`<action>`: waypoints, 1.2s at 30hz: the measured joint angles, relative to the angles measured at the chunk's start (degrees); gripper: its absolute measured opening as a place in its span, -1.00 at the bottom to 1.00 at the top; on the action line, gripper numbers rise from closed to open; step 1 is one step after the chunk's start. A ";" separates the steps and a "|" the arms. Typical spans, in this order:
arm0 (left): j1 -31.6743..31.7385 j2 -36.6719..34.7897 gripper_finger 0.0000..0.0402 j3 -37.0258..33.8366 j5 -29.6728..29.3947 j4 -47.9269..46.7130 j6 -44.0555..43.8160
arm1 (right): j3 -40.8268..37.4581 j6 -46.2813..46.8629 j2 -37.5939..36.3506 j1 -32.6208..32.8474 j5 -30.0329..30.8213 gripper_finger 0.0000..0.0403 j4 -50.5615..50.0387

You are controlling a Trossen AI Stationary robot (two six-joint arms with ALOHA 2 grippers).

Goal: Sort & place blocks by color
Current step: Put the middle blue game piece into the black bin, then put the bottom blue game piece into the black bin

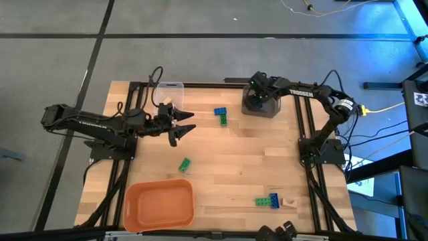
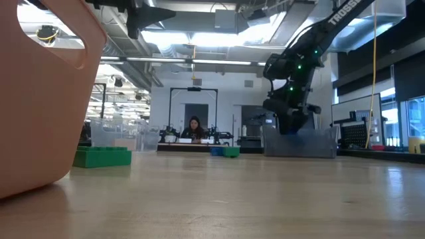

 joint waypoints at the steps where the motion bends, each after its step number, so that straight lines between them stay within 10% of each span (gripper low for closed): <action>1: 0.00 0.00 0.40 0.00 0.00 0.00 0.01 | 0.00 -0.43 0.00 0.00 0.00 -0.09 -0.04; 12: 0.00 0.00 0.40 0.00 0.35 -0.01 0.02 | 0.00 -2.55 -4.96 -0.20 -1.00 0.42 -1.33; 23: 0.00 0.00 0.40 0.00 0.45 -0.02 0.07 | 0.00 -4.42 -23.25 8.07 -22.08 0.60 -0.70; 36: -0.02 0.00 0.40 0.00 4.31 -0.04 0.11 | 0.02 -1.31 -36.74 34.58 -11.77 0.58 13.65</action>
